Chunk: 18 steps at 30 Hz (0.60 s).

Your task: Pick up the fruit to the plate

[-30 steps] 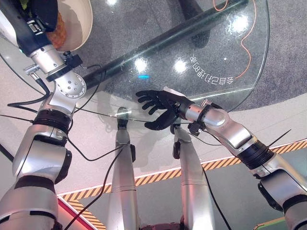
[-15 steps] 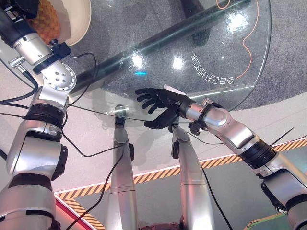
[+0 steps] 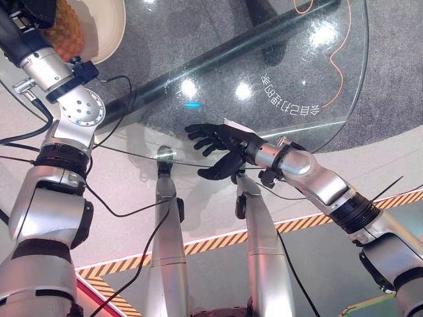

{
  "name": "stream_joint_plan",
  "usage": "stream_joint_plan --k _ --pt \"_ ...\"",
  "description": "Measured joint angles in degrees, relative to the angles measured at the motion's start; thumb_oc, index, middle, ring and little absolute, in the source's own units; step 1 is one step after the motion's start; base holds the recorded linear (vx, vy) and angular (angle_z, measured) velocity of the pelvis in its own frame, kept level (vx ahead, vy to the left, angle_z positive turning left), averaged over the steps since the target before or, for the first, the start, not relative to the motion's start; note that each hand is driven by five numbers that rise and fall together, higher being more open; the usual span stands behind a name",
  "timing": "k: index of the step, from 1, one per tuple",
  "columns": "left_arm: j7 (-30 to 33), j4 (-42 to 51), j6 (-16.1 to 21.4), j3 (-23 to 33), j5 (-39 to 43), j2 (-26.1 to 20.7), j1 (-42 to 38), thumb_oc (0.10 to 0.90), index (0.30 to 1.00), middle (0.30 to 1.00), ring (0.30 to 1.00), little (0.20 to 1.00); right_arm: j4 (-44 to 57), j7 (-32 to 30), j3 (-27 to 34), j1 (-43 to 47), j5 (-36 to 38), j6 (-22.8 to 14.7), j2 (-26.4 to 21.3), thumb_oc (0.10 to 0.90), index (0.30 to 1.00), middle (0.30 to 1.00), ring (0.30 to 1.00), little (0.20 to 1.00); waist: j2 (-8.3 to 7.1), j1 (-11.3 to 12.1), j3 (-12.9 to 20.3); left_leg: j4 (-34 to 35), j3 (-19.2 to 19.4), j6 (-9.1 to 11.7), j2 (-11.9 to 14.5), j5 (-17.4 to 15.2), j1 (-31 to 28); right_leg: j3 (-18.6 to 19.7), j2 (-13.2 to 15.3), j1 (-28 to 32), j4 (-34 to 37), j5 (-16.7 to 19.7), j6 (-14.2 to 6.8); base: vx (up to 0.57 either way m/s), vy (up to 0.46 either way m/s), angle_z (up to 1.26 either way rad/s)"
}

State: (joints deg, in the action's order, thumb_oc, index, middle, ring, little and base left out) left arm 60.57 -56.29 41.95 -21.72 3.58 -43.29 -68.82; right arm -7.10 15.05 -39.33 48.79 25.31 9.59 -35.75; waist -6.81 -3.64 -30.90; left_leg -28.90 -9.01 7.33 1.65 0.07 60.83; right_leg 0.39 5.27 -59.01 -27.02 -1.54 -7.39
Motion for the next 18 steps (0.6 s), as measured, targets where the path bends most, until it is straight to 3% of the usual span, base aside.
stream_joint_plan --k 1,18 --pt "-0.4 0.0 -0.4 0.0 0.0 0.0 0.2 0.800 0.900 0.900 0.900 0.900 0.0 0.0 -0.1 0.0 0.0 0.0 0.0 0.800 0.900 0.900 0.900 0.900 0.00 0.0 0.0 -0.1 0.0 0.0 0.0 0.0 -0.2 0.0 0.0 0.1 -0.2 0.0 0.0 0.00 0.000 0.00" --pt "-1.4 0.0 -0.9 -0.1 0.2 0.0 4.2 0.800 0.900 0.900 0.900 0.900 -0.3 0.0 -0.3 -4.4 -0.2 1.3 1.1 0.800 0.900 0.900 0.900 0.900 0.12 0.4 -0.1 2.1 1.3 0.0 0.0 0.6 -5.7 1.5 0.1 3.7 -0.8 -0.1 0.0 0.00 0.000 0.00"
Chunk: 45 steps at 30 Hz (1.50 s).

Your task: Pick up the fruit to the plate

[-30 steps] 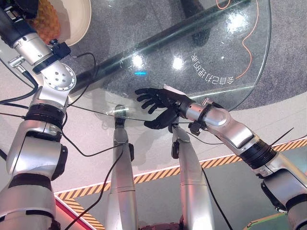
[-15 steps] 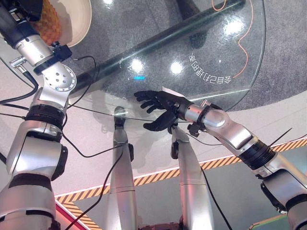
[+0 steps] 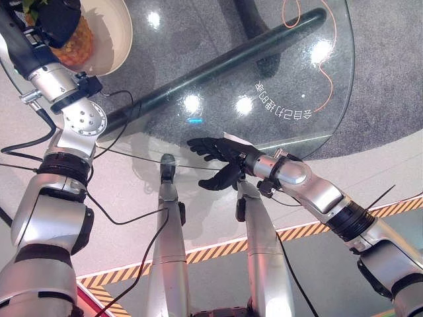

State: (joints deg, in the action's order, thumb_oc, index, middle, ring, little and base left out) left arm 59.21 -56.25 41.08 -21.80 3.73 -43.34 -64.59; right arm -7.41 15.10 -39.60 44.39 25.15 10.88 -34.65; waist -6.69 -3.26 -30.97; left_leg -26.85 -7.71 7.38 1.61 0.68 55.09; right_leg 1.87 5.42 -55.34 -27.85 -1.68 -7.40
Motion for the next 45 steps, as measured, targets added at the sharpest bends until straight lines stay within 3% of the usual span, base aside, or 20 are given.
stream_joint_plan --k 16,29,35,45 --pt "-2.3 1.5 -1.2 0.1 1.3 -0.1 0.3 0.800 0.900 0.900 0.900 0.900 -0.1 0.1 0.1 -2.0 -0.4 1.3 -0.1 0.800 0.900 0.900 0.900 0.900 0.33 0.4 -0.2 3.0 0.9 0.3 -0.1 1.3 -5.9 0.5 0.6 3.7 -1.0 -0.6 0.5 0.00 -0.001 0.01" --pt "-4.0 2.8 -1.7 0.2 2.4 -0.4 2.5 0.800 0.900 0.900 0.900 0.900 -0.1 0.1 0.1 -2.7 -0.4 2.7 -0.1 0.800 0.900 0.900 0.900 0.900 2.20 1.5 -0.3 4.0 1.0 0.5 -0.2 1.5 -11.0 0.5 0.8 7.7 -2.5 -2.2 0.6 0.00 -0.017 0.01" --pt "-6.5 3.5 -1.7 0.2 3.4 -0.5 2.8 0.800 0.900 0.900 0.900 0.900 -0.1 0.1 0.1 -3.3 -0.4 3.6 -0.1 0.800 0.900 0.900 0.900 0.900 2.31 1.5 -0.3 5.0 1.0 0.7 -0.2 1.6 -13.7 0.5 0.8 9.8 -2.9 -2.8 0.6 -0.02 -0.057 0.01" --pt "-13.6 9.3 -1.2 3.4 4.5 -0.5 15.3 0.800 0.900 0.900 0.900 0.900 0.0 0.1 0.5 -8.6 -0.5 4.7 0.2 0.800 0.900 0.900 0.900 0.900 2.62 1.6 -0.3 8.3 1.0 0.8 -0.2 1.9 -21.5 0.5 1.0 16.2 -2.2 -4.0 0.7 -0.04 -0.091 0.01"
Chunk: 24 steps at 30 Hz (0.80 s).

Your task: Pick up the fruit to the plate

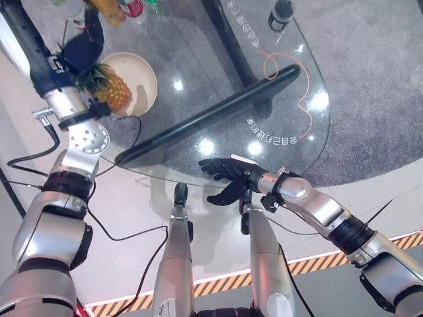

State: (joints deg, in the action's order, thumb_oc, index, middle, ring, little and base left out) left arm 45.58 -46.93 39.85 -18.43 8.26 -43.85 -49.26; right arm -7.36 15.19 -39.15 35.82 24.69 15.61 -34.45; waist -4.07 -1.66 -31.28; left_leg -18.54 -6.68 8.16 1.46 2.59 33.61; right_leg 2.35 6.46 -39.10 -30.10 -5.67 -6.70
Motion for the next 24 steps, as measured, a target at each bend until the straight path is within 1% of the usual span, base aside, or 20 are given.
stream_joint_plan --k 2,4,5,6,9,11,14,17,18,21,22,24 --pt "-1.9 1.5 0.7 2.2 0.5 0.1 4.5 0.800 0.900 0.900 0.900 0.900 0.0 0.4 0.2 -2.2 -0.3 0.0 0.1 0.800 0.900 0.900 0.900 0.900 0.03 0.0 0.0 1.8 0.1 -0.1 0.0 0.2 -2.7 -0.1 0.1 2.3 0.9 -0.2 0.0 -0.04 -0.086 -0.01" --pt "-4.0 3.2 2.2 4.1 2.2 0.1 9.5 0.800 0.900 0.900 0.900 0.900 0.0 1.4 1.4 -5.7 -1.0 0.0 0.0 0.800 0.900 0.900 0.900 0.900 0.32 0.3 0.0 3.6 0.1 -0.3 0.2 0.5 -6.2 -0.1 0.1 5.4 2.5 -0.2 0.0 -0.04 -0.102 -0.02" --pt "-5.2 4.9 2.6 6.0 2.9 1.0 12.2 0.800 0.900 0.900 0.900 0.900 0.0 1.9 2.9 -8.2 -1.3 -0.2 0.2 0.800 0.900 0.900 0.900 0.900 0.60 0.8 0.0 5.0 0.1 -0.4 0.3 0.7 -8.3 -0.3 0.1 7.4 3.6 -0.2 0.1 -0.05 -0.121 -0.02" --pt "-5.7 5.6 3.8 6.8 4.2 1.9 14.3 0.800 0.900 0.900 0.900 0.900 -0.1 2.3 3.4 -10.1 -2.1 -0.5 0.0 0.800 0.900 0.900 0.900 0.900 0.86 1.2 0.0 6.3 0.1 -0.5 0.5 0.9 -10.3 -0.4 0.1 9.3 4.6 -0.1 0.1 -0.05 -0.122 0.00" --pt "-8.2 8.2 5.0 10.8 8.5 5.0 19.0 0.800 0.900 0.900 0.900 0.900 -0.3 3.5 4.8 -14.4 -2.8 -1.4 -0.4 0.800 0.900 0.900 0.900 0.900 1.78 2.0 0.0 9.7 0.0 -0.8 1.0 1.5 -15.7 -1.1 0.1 14.5 7.2 -0.1 0.0 -0.03 -0.147 0.03" --pt "-10.2 9.4 5.3 13.0 11.0 7.0 21.1 0.800 0.900 0.900 0.900 0.900 -0.3 4.0 6.2 -16.8 -2.9 -2.3 -0.5 0.800 0.900 0.900 0.900 0.900 2.78 2.2 0.1 11.7 -0.3 -0.8 1.4 1.9 -18.4 -2.0 0.1 17.6 8.9 -0.1 0.0 -0.01 -0.140 0.10" --pt "-14.0 11.8 5.0 15.0 14.1 9.3 23.5 0.800 0.900 0.900 0.900 0.900 -0.8 4.4 8.7 -19.2 -3.3 -3.8 -0.4 0.800 0.900 0.900 0.900 0.900 3.87 3.1 0.2 13.3 -0.3 -0.9 1.7 2.2 -20.9 -2.4 0.0 20.1 10.4 0.0 -0.1 0.00 -0.122 0.04" --pt "-18.6 15.6 3.2 15.7 16.6 12.7 28.2 0.800 0.900 0.900 0.900 0.900 -2.6 4.5 11.3 -22.3 -3.5 -5.0 0.0 0.800 0.900 0.900 0.900 0.900 4.72 3.1 0.5 15.1 -1.1 -1.1 1.9 2.4 -24.3 -3.5 0.1 24.5 13.1 0.1 -0.2 0.04 -0.102 0.12" --pt "-19.9 17.3 2.2 15.8 16.9 13.9 30.1 0.800 0.900 0.900 0.900 0.900 -2.9 4.5 12.3 -23.7 -4.2 -5.4 0.3 0.800 0.900 0.900 0.900 0.900 4.72 3.1 0.6 15.8 -1.1 -1.2 2.0 2.4 -25.5 -3.6 0.1 25.8 14.1 0.1 -0.2 0.04 -0.105 0.09" --pt "-23.9 21.1 -2.2 16.0 18.7 18.7 36.5 0.800 0.900 0.900 0.900 0.900 -4.2 4.5 15.4 -28.1 -6.3 -6.4 1.4 0.800 0.900 0.900 0.900 0.900 5.31 3.3 1.2 17.6 -1.0 -1.6 2.2 2.3 -28.7 -4.0 0.1 29.8 16.9 0.7 -0.5 0.02 -0.088 0.03" --pt "-25.6 21.1 -4.2 16.0 19.8 20.1 38.0 0.800 0.900 0.900 0.900 0.900 -5.5 4.6 15.7 -29.3 -7.2 -6.7 1.9 0.800 0.900 0.900 0.900 0.900 5.50 3.1 2.1 17.8 -1.0 -1.8 2.3 2.1 -29.0 -4.2 0.2 30.5 17.8 0.8 -0.6 0.03 -0.079 0.03" --pt "-27.5 21.1 -7.4 16.1 21.2 23.5 41.5 0.800 0.900 0.900 0.900 0.900 -8.9 4.5 17.6 -31.1 -8.5 -6.9 4.3 0.800 0.900 0.900 0.900 0.900 5.73 3.1 3.7 18.9 -1.0 -1.9 2.4 2.1 -30.8 -4.6 0.2 32.7 19.5 1.2 -0.5 0.03 -0.077 0.05"
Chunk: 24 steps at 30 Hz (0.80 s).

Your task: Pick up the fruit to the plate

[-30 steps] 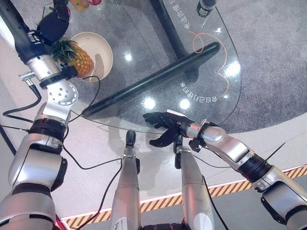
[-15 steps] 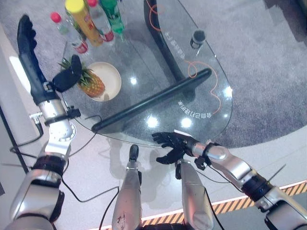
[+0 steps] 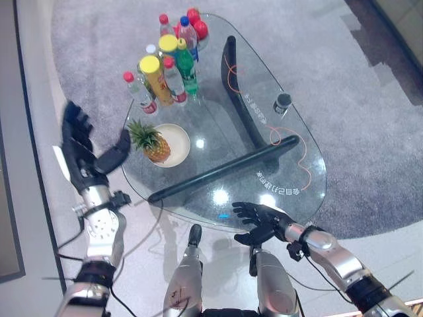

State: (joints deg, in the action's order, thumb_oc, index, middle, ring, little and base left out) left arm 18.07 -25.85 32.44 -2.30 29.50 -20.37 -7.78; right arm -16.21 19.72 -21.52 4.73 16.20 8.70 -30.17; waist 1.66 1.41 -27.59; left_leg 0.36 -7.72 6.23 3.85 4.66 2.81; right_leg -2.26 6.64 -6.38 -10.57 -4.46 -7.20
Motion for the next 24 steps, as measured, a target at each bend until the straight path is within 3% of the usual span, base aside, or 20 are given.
stream_joint_plan --k 6,10,17,20,24 --pt "-1.5 -6.8 -10.2 -0.9 2.4 5.8 7.8 0.800 0.900 0.900 0.900 0.900 -10.8 -2.6 2.4 -5.1 -1.5 -0.2 6.2 0.800 0.900 0.900 0.900 0.900 -0.41 -0.1 8.9 2.9 1.3 -0.5 0.6 -0.3 -4.5 -0.7 -0.3 7.1 8.1 2.0 -0.7 0.02 -0.056 0.00" --pt "-3.4 -16.7 -16.2 -0.8 5.4 7.5 11.3 0.800 0.900 0.900 0.900 0.900 -20.1 -5.9 3.8 -6.8 -2.3 -0.8 10.7 0.800 0.900 0.900 0.900 0.900 -1.83 0.0 14.5 4.5 1.9 -0.6 0.7 -0.4 -6.7 -0.6 -0.5 11.5 14.6 4.7 -0.7 0.00 -0.029 -0.05" --pt "-9.8 -34.3 -28.1 -0.1 8.1 10.1 12.9 0.800 0.900 0.900 0.900 0.900 -38.7 -9.8 5.2 -7.3 -2.1 -2.4 14.6 0.800 0.900 0.900 0.900 0.900 -2.22 0.0 19.1 4.9 2.5 -1.2 0.8 -1.1 -8.0 -0.5 -0.5 13.1 15.8 5.0 -0.5 0.04 -0.006 -0.01" --pt "-13.0 -40.0 -31.8 -0.1 9.0 10.4 12.9 0.800 0.900 0.900 0.900 0.900 -44.4 -11.0 7.5 -7.2 -1.4 -4.3 15.4 0.800 0.900 0.900 0.900 0.900 -1.76 -0.3 21.1 5.0 2.8 -1.3 0.9 -1.2 -8.0 -0.4 -0.5 13.2 15.8 4.9 -0.2 0.03 0.008 -0.06" --pt "-15.2 -44.0 -33.5 -1.3 8.8 10.4 12.2 0.800 0.900 0.900 0.900 0.900 -49.6 -11.6 8.2 -6.5 -1.0 -5.8 15.8 0.800 0.900 0.900 0.900 0.900 -0.91 -0.3 23.6 5.0 3.8 -1.0 1.2 -1.4 -8.0 -0.3 -0.6 13.1 15.8 5.0 -0.1 0.02 0.015 -0.02"
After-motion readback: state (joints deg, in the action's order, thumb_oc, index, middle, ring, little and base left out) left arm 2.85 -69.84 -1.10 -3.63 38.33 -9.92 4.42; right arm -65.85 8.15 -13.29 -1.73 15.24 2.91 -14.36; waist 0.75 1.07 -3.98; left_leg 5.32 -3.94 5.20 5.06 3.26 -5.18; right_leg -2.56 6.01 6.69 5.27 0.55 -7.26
